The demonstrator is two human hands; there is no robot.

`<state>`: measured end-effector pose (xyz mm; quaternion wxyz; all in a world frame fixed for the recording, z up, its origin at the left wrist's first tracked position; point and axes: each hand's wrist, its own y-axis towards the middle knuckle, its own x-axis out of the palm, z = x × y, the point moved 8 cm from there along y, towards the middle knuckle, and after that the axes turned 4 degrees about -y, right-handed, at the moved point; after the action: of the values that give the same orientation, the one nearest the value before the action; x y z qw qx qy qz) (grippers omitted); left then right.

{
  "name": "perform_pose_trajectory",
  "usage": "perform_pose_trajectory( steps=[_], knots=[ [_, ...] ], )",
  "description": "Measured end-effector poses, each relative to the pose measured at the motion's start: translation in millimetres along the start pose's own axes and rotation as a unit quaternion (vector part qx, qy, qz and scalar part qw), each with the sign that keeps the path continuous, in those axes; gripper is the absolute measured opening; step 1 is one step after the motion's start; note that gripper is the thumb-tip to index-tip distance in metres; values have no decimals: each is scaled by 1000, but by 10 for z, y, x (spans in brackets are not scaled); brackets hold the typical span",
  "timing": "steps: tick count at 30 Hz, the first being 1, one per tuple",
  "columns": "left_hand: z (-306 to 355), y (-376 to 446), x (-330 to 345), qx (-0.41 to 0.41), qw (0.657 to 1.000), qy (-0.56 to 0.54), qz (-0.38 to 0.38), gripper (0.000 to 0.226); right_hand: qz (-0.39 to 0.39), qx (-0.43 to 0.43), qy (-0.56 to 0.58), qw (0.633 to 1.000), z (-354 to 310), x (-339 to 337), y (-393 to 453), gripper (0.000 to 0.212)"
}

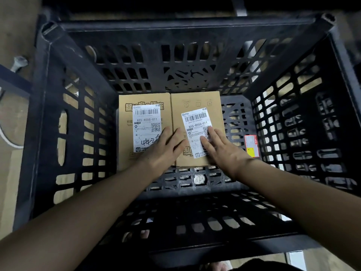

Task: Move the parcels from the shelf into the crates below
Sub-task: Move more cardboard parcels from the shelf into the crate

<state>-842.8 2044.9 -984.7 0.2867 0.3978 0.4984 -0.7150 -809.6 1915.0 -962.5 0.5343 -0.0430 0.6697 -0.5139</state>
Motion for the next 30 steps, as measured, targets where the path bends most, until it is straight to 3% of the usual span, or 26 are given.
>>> perform_pose_trajectory(
  steps=[3, 9, 14, 17, 21, 27, 30],
  knots=[
    [-52, -47, -91, -12, 999, 47, -24, 88, 12, -7, 15, 1000, 0, -30, 29, 92],
    [-21, -70, -159, -19, 992, 105, -60, 89, 15, 11, 10, 1000, 38, -34, 76, 94],
    [47, -26, -316, -10, 988, 152, -35, 100, 82, 12, 25, 996, 0, -175, 83, 74],
    [103, -13, -322, -16, 984, 173, -42, 99, 73, 2, 38, 997, -59, -157, 100, 69],
    [95, 3, -368, -10, 983, 175, -59, 90, 20, -11, 25, 999, -52, -122, 174, 80],
    [163, 37, -525, -3, 973, 214, -93, 70, 31, -33, 25, 999, 34, -245, 33, 61],
    [220, 2, -518, 12, 967, 239, -89, 60, -4, -33, -3, 999, 98, -109, -88, 70]
  ],
)
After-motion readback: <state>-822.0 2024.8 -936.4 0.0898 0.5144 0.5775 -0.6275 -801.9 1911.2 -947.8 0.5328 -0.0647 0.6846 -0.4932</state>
